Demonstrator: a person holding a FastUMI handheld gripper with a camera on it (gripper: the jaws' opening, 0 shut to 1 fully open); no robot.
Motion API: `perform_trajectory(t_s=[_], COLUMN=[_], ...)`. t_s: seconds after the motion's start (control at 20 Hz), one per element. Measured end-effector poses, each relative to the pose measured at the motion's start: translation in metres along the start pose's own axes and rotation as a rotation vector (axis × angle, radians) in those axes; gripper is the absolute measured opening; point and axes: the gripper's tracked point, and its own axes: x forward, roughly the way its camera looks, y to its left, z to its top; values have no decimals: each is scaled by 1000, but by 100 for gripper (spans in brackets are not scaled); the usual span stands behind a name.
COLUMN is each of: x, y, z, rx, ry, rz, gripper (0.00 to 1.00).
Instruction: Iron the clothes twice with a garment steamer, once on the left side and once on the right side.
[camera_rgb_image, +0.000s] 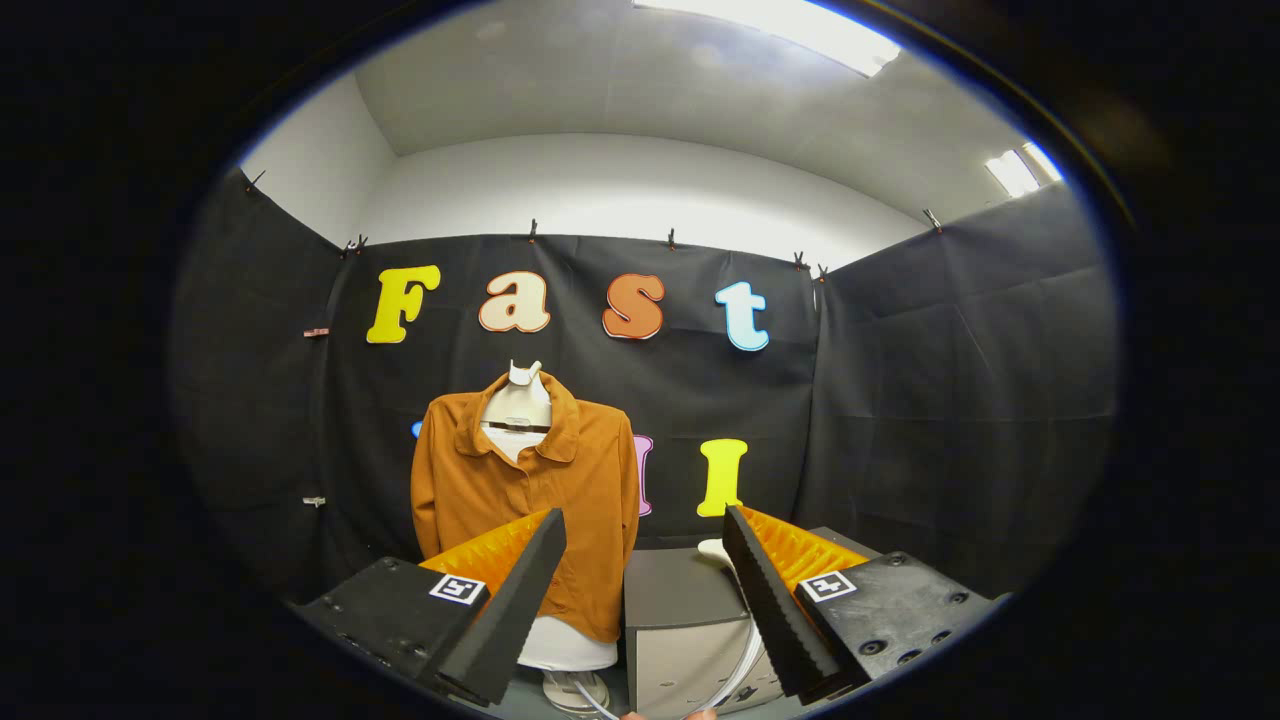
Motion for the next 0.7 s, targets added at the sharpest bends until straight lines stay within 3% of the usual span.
perform_trajectory(t_s=[0.45, 0.7], x=[-1, 18], y=[-4, -21], z=[-8, -28], rx=[0, 11], ry=[1, 69], rz=[-2, -14], gripper=[98, 98])
